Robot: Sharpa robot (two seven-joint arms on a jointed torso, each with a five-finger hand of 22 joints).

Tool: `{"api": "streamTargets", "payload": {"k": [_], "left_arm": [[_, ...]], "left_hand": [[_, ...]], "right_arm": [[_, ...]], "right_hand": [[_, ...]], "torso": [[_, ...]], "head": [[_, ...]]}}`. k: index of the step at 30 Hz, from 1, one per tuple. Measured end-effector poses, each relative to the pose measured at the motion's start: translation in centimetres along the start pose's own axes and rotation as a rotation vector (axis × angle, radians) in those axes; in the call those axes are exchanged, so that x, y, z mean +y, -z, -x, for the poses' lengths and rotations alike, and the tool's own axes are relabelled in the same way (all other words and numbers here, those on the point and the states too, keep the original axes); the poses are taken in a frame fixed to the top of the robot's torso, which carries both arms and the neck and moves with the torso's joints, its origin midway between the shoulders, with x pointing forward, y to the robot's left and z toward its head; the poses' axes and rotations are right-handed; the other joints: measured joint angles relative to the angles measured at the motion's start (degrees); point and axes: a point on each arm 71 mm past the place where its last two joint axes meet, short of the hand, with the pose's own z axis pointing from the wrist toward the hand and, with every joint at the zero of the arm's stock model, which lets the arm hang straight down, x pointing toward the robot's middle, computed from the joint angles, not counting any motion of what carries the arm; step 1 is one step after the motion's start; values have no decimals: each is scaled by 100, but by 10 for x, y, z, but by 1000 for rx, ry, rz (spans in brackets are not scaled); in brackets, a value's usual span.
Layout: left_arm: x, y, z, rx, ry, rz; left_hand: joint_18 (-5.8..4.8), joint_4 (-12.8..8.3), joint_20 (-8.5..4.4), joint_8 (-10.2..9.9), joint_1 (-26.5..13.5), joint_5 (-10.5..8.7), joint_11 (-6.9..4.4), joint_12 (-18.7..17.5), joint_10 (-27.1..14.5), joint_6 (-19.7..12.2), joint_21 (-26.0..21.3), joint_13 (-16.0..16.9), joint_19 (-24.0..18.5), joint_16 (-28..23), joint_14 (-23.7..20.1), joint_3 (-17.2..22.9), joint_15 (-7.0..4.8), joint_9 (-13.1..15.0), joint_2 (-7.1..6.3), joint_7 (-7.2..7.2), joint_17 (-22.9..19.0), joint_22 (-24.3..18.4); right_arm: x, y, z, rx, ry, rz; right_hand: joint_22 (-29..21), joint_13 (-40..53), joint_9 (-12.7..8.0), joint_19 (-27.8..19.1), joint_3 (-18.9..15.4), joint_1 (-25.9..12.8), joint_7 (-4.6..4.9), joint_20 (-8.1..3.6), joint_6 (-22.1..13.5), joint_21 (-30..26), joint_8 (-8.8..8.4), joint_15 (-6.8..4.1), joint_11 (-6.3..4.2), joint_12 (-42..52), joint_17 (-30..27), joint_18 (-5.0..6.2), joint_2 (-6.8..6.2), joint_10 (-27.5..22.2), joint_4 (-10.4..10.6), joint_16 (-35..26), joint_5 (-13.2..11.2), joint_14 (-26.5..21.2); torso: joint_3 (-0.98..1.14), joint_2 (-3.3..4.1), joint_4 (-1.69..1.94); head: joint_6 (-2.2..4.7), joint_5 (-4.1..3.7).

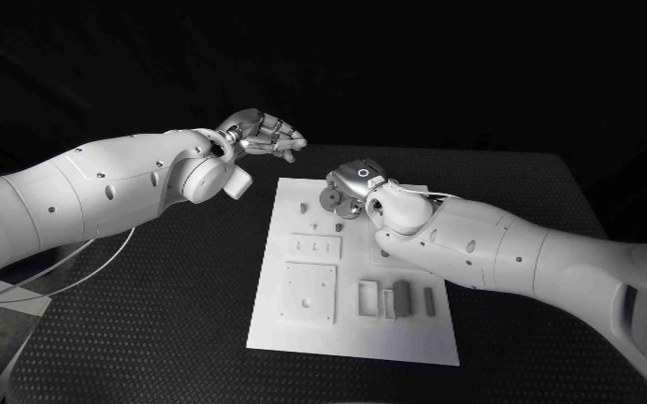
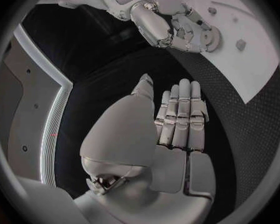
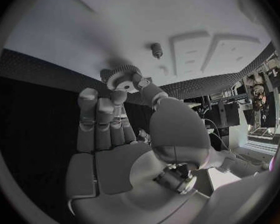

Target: Assemble the parts on the task board

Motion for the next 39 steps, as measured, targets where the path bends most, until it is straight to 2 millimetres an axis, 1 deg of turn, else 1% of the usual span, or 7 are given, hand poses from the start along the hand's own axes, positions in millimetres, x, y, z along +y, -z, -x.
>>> {"api": "streamTargets", "payload": {"k": [5, 7, 10, 14, 18, 33, 39], "left_arm": [[0, 0, 0, 0, 0, 0], [0, 0, 0, 0, 0, 0], [0, 0, 0, 0, 0, 0], [0, 0, 0, 0, 0, 0], [0, 0, 0, 1, 0, 0], [0, 0, 0, 0, 0, 0], [0, 1, 1, -1, 0, 1]], "left_hand": [[0, 0, 0, 0, 0, 0, 0, 0, 0, 0, 0, 0, 0, 0, 0, 0, 0, 0, 0, 0, 0, 0], [0, 0, 0, 0, 0, 0, 0, 0, 0, 0, 0, 0, 0, 0, 0, 0, 0, -1, 0, 0, -1, 0], [0, 0, 0, 0, 0, 0, 0, 0, 0, 0, 0, 0, 0, 0, 0, 0, 0, -1, 0, 0, 4, 0], [0, 0, 0, 0, 0, 0, 0, 0, 0, 0, 0, -1, 0, 0, 0, 0, 0, -1, 0, 0, 4, 0], [0, 0, 0, 0, 0, 0, 0, 0, 0, 0, 0, -1, 0, 0, 0, 0, 0, 4, 0, 0, 4, 0], [0, 0, 0, 0, 0, 0, 0, 0, 0, 0, 0, 3, 0, 0, 0, 0, 0, 3, 0, 0, 9, 1], [0, 0, 0, 0, 0, 0, 0, 0, 0, 0, 0, 3, 0, 0, 0, 0, 0, 4, 0, 0, 8, 1]], "right_arm": [[1, 0, -1, 2, -4, 4], [1, 0, -1, 3, -6, 5], [1, 0, -1, 6, -10, 5], [2, 0, -2, 11, -14, 7], [1, -1, -2, 16, -19, 5], [-2, 0, -3, 26, -28, 1], [-4, 2, -3, 27, -29, -1]], "right_hand": [[0, -6, 0, 0, -16, 22, 3, 1, -3, 0, -15, 0, 0, 0, 0, 0, 22, -1, -16, 0, 0, -1], [0, -16, -2, -1, -16, 23, 44, 1, -44, -34, -41, 2, 16, 0, 1, 0, 21, -16, -16, -24, 0, -2], [0, -18, -52, -12, -16, 60, 150, 12, -151, -42, -166, 38, 74, 0, 10, 0, -15, -74, -16, -32, 0, -1], [0, -23, -103, -21, -16, 60, 134, 21, -280, -66, -243, 48, 105, 0, 14, 0, -14, -105, -16, -31, 0, -11], [0, -23, -125, -31, -16, 72, 167, 30, -335, -88, -296, 83, 135, 0, 21, -1, -26, -136, -15, -54, 0, -45], [0, -22, -123, -43, -15, 51, 188, 42, -392, -88, -296, 111, 165, 0, 45, -2, -68, -166, -15, -53, 0, -74], [0, -22, -105, -51, -15, 51, 192, 50, -389, -89, -246, 113, 165, 3, 51, -2, -68, -166, -15, -53, 0, -76]], "torso": [[0, 0, 1], [0, 1, 1], [0, 1, 0], [0, 1, -2], [-1, 1, -2], [3, 0, -7], [3, -1, -7]], "head": [[-8, 5], [-10, 8], [-13, 9], [-16, 10], [-19, 10], [-24, 11], [-21, 10]]}}
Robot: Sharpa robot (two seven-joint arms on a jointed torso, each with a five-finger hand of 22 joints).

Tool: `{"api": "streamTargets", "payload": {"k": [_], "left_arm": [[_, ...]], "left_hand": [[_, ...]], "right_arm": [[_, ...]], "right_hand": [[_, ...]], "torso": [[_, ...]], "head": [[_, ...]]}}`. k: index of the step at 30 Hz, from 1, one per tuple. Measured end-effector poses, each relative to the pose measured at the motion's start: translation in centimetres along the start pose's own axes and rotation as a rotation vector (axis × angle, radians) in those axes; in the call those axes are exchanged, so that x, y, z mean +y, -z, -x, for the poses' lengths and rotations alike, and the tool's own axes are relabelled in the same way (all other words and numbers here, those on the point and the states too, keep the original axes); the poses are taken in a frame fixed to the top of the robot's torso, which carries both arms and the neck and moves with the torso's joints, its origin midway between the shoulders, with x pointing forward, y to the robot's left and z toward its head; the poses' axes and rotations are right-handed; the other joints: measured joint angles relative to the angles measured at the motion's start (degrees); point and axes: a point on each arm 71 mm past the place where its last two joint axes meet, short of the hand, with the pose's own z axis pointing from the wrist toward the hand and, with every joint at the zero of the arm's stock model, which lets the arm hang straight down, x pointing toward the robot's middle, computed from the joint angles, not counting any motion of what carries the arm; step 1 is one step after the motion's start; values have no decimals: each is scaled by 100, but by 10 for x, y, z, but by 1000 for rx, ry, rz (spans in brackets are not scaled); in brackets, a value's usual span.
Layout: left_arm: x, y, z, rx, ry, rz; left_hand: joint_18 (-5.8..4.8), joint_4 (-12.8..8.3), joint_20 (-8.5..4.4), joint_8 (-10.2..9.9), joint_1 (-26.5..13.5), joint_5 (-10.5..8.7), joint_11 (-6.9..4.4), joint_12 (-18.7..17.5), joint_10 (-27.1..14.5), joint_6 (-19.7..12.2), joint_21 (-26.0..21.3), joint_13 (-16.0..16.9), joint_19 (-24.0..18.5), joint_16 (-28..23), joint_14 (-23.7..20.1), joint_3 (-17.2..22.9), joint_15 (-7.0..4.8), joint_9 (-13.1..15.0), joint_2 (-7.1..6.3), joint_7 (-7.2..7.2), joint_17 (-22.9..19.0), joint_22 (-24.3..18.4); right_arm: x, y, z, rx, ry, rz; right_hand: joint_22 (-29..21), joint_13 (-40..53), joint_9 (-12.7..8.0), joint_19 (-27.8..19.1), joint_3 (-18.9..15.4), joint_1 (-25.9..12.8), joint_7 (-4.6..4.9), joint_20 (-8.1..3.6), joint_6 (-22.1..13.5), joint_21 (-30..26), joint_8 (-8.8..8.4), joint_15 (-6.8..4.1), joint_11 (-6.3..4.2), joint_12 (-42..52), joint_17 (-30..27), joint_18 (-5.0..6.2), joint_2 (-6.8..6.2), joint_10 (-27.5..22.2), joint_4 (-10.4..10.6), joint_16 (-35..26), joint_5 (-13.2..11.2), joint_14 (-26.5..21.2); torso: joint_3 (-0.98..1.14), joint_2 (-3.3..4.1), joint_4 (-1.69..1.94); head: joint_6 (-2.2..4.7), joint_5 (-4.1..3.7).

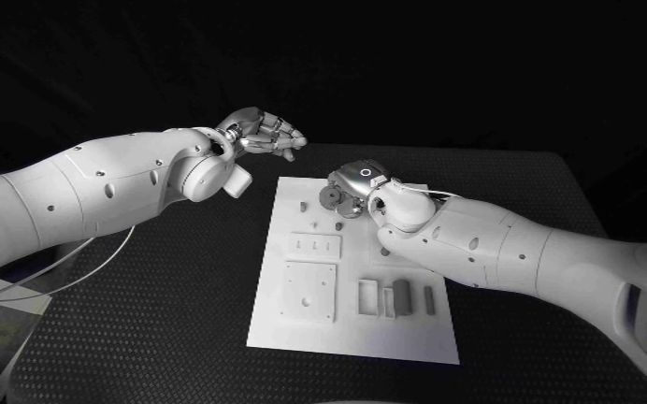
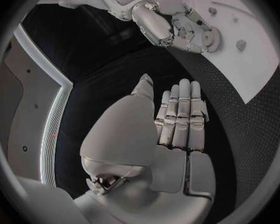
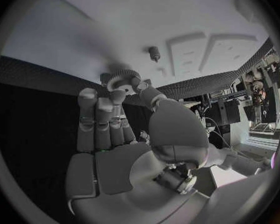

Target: Assemble the parts on the task board

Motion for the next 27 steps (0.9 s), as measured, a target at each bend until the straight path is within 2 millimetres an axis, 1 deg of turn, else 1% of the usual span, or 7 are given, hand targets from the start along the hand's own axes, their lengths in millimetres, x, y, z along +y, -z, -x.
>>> {"api": "streamTargets", "payload": {"k": [2, 6, 11, 16, 21, 23, 27], "left_arm": [[0, 0, 0, 0, 0, 0], [0, 0, 0, 0, 0, 0], [0, 0, 0, 0, 0, 0], [0, 0, 0, 0, 0, 0], [0, 0, 0, 0, 0, 0], [0, 0, 0, 0, 0, 0], [0, 0, 1, -1, 0, 0]], "left_hand": [[0, 0, 0, 0, 0, 0, 0, 0, 0, 0, 0, 0, 0, 0, 0, 0, 0, 5, 0, 0, 0, -2], [0, 0, 0, 0, 0, 0, 0, 0, 0, 0, 0, 0, 0, 0, 0, 0, 0, 5, 0, 0, 0, -5], [0, 0, 0, 0, 0, 0, 0, 0, 0, 0, 0, -1, 0, 0, 0, 0, 0, 4, 0, 0, -1, -5], [0, 0, 0, 0, 0, 0, 0, 0, 0, 0, 0, 5, 0, 0, 0, 0, 0, 4, 0, 0, -1, -5], [0, 0, 0, 0, 0, 0, 0, 0, 0, 0, 0, 4, 0, 0, 0, 0, 0, 4, 0, 0, 4, -5], [0, 0, 0, 0, 0, 0, 0, 0, 0, 0, 0, 4, 0, 0, 0, 0, 0, 4, 0, 0, 4, -5], [0, 0, 0, 0, 0, 0, 0, 0, 0, 0, 0, 4, 0, 0, 0, 0, 0, 3, 0, 0, 4, -5]], "right_arm": [[0, 0, 0, 0, 0, 0], [0, 0, 0, 0, 0, -1], [-1, 0, 0, 0, 0, -3], [-1, 0, 0, 0, 0, -3], [-1, 0, 0, 0, 0, -4], [-2, 0, 0, 0, 0, -4], [-1, 1, 0, 0, -1, -3]], "right_hand": [[0, 0, 5, 0, 0, 0, -5, 0, 6, 0, 16, 1, 0, 20, 0, 0, 0, 0, 0, 0, 0, 0], [0, 0, 32, 0, 0, 0, -62, 1, 84, 0, 67, 6, -1, 20, 7, 0, 0, 1, 0, 1, 0, -6], [0, 0, 44, -1, 0, 0, -71, 1, 114, 0, 69, 5, -1, 20, 7, 0, 0, 1, 0, 1, 0, -5], [0, 0, 51, -1, 0, 0, -60, 1, 136, 0, 70, -12, -3, 20, 6, 0, 0, 4, 0, 1, 0, 12], [0, 0, 54, -1, 0, 0, -60, 2, 136, 0, 100, -12, -11, 20, 6, 0, 0, 11, 0, 1, 0, 12], [0, 0, 57, -1, 0, 0, -76, 2, 153, 0, 100, -12, -11, 20, 6, 0, 0, 12, 0, 1, 0, 12], [0, 0, 67, -2, 0, 0, -76, 3, 154, 0, 103, -12, -12, 20, 6, 0, 0, 12, 0, 1, 0, 12]], "torso": [[0, 0, 0], [-1, 0, 0], [-2, 0, 4], [-1, 0, 4], [-1, 0, 8], [-1, 1, 7], [-2, 1, 4]], "head": [[0, -2], [6, -8], [11, -13], [11, -10], [9, -9], [5, -7], [4, -6]]}}
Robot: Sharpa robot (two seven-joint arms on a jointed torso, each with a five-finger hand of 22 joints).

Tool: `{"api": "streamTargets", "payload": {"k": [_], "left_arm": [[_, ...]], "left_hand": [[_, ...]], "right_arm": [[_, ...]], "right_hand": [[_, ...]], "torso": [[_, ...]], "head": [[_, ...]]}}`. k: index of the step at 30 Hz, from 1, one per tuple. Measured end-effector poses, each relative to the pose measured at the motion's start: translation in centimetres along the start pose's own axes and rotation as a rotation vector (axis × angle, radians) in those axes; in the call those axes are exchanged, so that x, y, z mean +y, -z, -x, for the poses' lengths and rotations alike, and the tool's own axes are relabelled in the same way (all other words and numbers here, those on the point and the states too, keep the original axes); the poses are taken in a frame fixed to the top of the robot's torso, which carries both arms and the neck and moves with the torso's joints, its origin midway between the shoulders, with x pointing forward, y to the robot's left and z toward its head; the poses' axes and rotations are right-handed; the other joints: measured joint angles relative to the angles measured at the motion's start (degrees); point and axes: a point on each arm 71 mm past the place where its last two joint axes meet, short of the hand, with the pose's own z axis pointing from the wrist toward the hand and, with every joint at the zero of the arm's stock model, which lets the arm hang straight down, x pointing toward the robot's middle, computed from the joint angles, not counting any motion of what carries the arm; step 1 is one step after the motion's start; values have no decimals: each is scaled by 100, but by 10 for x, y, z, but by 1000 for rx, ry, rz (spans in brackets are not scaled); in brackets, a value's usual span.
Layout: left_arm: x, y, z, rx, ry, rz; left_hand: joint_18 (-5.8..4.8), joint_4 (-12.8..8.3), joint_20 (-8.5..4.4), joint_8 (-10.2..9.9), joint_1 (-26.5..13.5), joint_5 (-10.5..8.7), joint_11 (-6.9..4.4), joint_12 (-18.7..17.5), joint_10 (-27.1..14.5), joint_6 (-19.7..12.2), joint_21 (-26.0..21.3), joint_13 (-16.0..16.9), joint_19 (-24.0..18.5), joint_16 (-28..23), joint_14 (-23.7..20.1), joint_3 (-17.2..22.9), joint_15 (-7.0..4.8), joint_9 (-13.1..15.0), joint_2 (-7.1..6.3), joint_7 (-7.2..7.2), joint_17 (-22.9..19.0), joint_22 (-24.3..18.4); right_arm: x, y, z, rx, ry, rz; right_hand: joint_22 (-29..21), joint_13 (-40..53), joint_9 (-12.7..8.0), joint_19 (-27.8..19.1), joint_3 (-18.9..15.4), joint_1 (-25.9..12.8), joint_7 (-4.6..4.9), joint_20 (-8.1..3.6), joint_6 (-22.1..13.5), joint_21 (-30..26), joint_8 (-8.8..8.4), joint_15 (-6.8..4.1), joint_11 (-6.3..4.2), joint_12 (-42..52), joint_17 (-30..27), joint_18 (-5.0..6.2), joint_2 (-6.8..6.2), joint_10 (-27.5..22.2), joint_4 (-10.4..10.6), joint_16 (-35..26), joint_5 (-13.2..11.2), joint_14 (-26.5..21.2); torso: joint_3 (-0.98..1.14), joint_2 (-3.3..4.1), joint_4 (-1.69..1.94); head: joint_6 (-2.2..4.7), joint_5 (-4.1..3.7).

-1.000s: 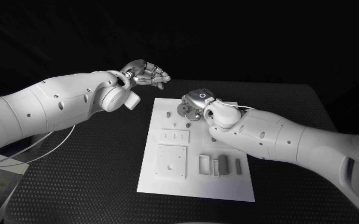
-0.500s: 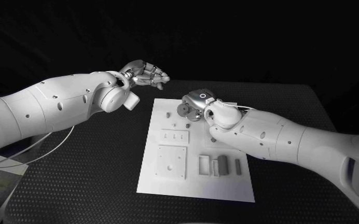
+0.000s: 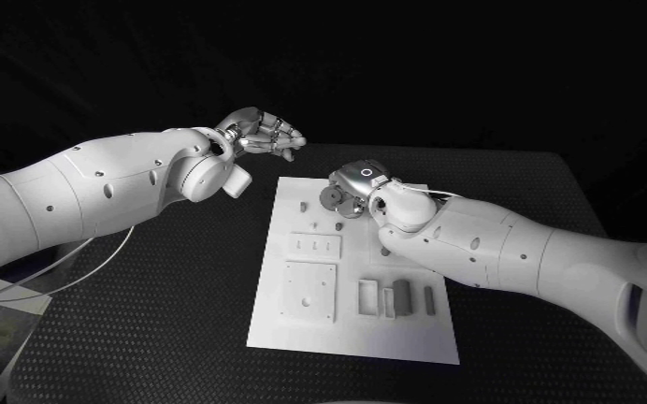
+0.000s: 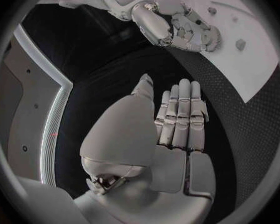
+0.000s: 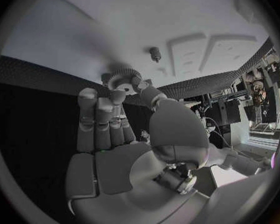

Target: Assemble the parts on the task board

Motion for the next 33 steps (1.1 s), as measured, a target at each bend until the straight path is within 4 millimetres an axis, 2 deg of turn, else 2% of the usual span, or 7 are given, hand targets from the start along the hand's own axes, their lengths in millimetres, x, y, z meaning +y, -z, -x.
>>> {"api": "streamTargets", "payload": {"k": [22, 26, 33], "left_arm": [[2, 2, 4, -8, 0, 3], [1, 2, 3, -7, 0, 3], [1, 2, 4, -7, 0, 3]], "left_hand": [[0, 0, 0, -21, 0, 0, 0, 0, 0, 0, 0, 4, 0, -23, 0, 0, 0, 5, 0, 0, 4, 1], [0, 0, 0, -21, 0, 0, 0, 0, 0, 0, 0, 4, 0, -23, 0, 0, 0, 5, 0, 0, 4, 1], [0, 0, 0, -21, 0, 0, -20, 0, -20, 0, 0, 4, 0, -23, 0, 0, 0, 10, 0, 0, 3, 1]], "right_arm": [[2, 2, -4, 26, 7, -6], [1, 2, -4, 26, 7, -9], [-5, 2, -6, 42, -11, -26]], "right_hand": [[0, -19, 5, 24, -16, -23, 1, -4, 38, 0, 19, -19, -20, 22, -1, 0, 23, 21, 16, 0, 0, 20], [0, -38, -42, 24, -16, -23, 80, -4, -42, -9, -103, -19, -21, 22, -1, 0, 23, 21, 16, 1, 0, 19], [0, -48, -77, 21, 8, -32, 62, -3, -156, -34, -164, -9, 12, 22, -1, 0, 33, -12, 60, -4, 0, 9]], "torso": [[-1, 2, -1], [-1, 2, 3], [-1, 2, 3]], "head": [[-23, -19], [-15, -22], [-4, -23]]}}
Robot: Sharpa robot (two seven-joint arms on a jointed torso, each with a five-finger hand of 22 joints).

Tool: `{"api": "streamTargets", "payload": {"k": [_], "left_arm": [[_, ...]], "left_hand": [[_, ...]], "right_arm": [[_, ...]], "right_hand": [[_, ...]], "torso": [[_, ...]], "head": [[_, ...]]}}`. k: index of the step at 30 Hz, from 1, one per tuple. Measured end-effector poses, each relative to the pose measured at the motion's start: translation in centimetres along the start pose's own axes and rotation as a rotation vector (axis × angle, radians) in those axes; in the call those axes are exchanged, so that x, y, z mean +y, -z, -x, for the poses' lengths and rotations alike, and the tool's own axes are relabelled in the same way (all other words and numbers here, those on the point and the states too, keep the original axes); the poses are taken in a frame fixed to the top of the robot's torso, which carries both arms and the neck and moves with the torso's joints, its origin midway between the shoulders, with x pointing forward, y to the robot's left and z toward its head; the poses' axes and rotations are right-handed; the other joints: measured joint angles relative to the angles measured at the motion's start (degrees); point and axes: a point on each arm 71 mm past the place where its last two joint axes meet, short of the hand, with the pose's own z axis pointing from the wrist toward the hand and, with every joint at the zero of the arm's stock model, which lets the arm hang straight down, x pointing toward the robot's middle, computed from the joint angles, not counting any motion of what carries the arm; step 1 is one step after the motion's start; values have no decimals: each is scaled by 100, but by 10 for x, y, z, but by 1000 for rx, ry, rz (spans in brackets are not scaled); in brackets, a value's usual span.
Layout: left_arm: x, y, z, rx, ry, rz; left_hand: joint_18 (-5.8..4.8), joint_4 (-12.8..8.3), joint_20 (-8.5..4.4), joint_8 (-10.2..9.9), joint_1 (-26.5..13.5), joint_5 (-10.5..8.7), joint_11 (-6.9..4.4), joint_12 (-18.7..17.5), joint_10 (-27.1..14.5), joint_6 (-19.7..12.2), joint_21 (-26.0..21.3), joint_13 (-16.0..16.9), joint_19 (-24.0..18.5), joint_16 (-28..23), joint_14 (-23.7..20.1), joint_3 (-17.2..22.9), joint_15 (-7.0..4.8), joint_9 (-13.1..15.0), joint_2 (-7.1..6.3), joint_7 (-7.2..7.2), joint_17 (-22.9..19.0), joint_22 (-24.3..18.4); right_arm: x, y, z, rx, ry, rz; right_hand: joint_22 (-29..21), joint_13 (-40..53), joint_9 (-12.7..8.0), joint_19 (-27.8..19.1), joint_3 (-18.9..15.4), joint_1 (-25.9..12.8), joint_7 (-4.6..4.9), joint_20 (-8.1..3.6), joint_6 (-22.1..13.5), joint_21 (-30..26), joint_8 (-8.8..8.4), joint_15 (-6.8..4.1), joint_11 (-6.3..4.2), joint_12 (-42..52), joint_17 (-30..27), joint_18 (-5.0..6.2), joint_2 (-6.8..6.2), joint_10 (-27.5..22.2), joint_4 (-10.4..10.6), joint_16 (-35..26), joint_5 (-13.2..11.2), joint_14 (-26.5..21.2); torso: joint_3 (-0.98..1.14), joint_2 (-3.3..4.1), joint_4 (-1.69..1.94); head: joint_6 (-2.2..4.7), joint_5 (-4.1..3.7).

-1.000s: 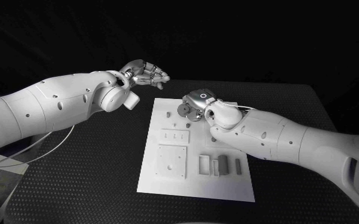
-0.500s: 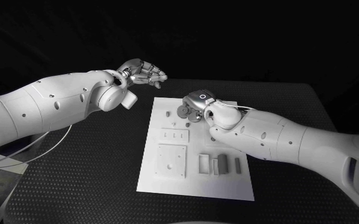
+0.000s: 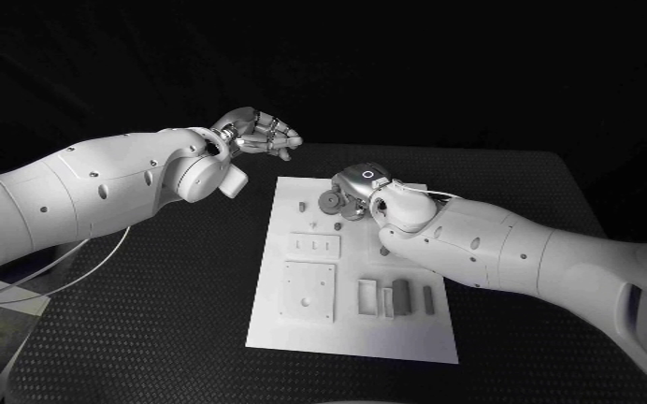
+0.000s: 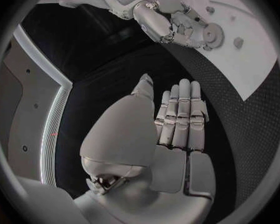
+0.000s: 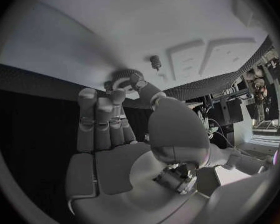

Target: Assemble the parts on the task board

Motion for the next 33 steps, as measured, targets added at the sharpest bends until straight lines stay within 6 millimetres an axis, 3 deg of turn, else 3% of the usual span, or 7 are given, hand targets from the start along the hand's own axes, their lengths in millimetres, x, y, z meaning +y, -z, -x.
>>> {"api": "streamTargets", "payload": {"k": [4, 10, 17, 22, 33], "left_arm": [[-1, -1, -1, 2, 0, -1], [-1, -1, -1, 2, 0, -1], [0, -1, -1, 1, -1, 2], [0, 0, -1, 1, -1, 4], [1, 0, 0, -1, -1, 7]], "left_hand": [[0, 0, 0, 0, 0, 0, 0, 0, 0, 0, 0, 0, 0, 0, 0, 0, 0, 0, 0, 0, 0, 0], [0, 0, 0, 0, 0, 0, 14, 0, -14, 0, 0, -1, 0, 0, 0, 0, 0, -1, 0, 0, 3, 0], [0, 0, 0, 0, 0, 0, 21, 0, -21, 0, 0, -1, 0, 0, 0, 0, 0, -1, 0, 0, 5, 0], [0, 0, 0, -9, 0, 0, 21, 0, -21, 0, 0, -1, 0, 0, 0, 0, 0, -1, 0, 0, 5, 0], [0, 0, 0, -24, 0, 0, 33, 0, -33, 0, 0, -2, 0, 0, 0, 0, 0, -2, 0, 0, 10, -5]], "right_arm": [[-5, -1, -2, 44, -43, -13], [-7, 0, -7, 94, -84, -9], [-10, 1, -6, 112, -112, -5], [-11, 2, -6, 114, -122, -8], [-18, 8, -4, 90, -154, -21]], "right_hand": [[0, -21, -36, -104, -22, -232, -62, 18, -401, -75, -152, -53, -76, -29, 0, 0, 155, -176, 224, -63, 0, -98], [0, -17, -76, -150, -16, -379, -136, 17, -515, -76, -197, -124, -157, -29, 22, 58, 346, -216, 347, -63, 0, -182], [0, 9, -8, -204, -17, -364, -145, 40, -497, -76, -121, -123, -156, -29, 46, 95, 792, -216, 375, -63, 0, -205], [0, 16, 6, -225, -7, -351, -145, 22, -497, -76, -100, -116, -148, -29, 52, 99, 915, -225, 335, -63, 0, -213], [0, 22, 30, -226, 1, -330, -100, 22, -498, -30, -34, -78, -121, 24, 58, 99, 904, -225, 163, -33, 0, -218]], "torso": [[0, -1, 2], [0, 0, 5], [0, 0, -1], [1, -1, -2], [3, -1, -9]], "head": [[1, 2], [-6, 9], [-15, 23], [-20, 27], [-3, 27]]}}
